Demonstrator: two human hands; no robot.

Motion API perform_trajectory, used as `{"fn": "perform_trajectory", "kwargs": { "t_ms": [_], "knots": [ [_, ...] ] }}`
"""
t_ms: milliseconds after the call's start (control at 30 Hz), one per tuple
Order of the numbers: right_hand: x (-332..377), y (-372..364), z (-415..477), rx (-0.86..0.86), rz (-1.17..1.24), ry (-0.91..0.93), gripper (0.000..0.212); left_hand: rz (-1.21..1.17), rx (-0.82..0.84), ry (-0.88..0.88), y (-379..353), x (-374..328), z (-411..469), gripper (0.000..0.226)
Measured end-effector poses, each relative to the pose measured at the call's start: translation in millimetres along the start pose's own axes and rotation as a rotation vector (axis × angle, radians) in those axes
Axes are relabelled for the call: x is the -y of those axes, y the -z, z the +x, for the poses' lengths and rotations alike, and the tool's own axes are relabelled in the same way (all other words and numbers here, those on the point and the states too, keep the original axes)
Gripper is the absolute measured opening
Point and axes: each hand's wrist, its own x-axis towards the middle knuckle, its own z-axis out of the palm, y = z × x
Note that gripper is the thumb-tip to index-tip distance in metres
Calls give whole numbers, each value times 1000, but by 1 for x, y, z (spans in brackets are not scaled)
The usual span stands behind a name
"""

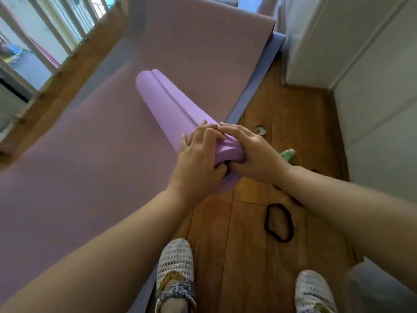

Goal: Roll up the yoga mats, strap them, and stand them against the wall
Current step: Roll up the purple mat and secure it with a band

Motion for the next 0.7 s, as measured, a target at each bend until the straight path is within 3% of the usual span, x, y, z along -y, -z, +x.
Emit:
{"fn": "perform_trajectory", "kwargs": {
  "t_ms": [133,200,300,367,467,700],
  "knots": [
    [-41,8,-39,195,-111,-185,77,140,143,-64,-54,-8,-5,41],
    [-64,11,-61,271,-202,-381,78,219,213,-67,-76,-11,-5,39],
    [-100,12,-105,472,-368,-737,61,345,319,-72,-107,-16,-3,34],
    [-121,6,-133,600,-382,-862,47,440,393,-100,-129,-17,-4,37],
    [-146,-11,-158,686,-341,-903,33,509,442,-138,-154,-14,-6,39],
    [-192,-56,-167,759,-429,-918,44,625,491,-153,-178,-10,-8,45]
  ]
}}
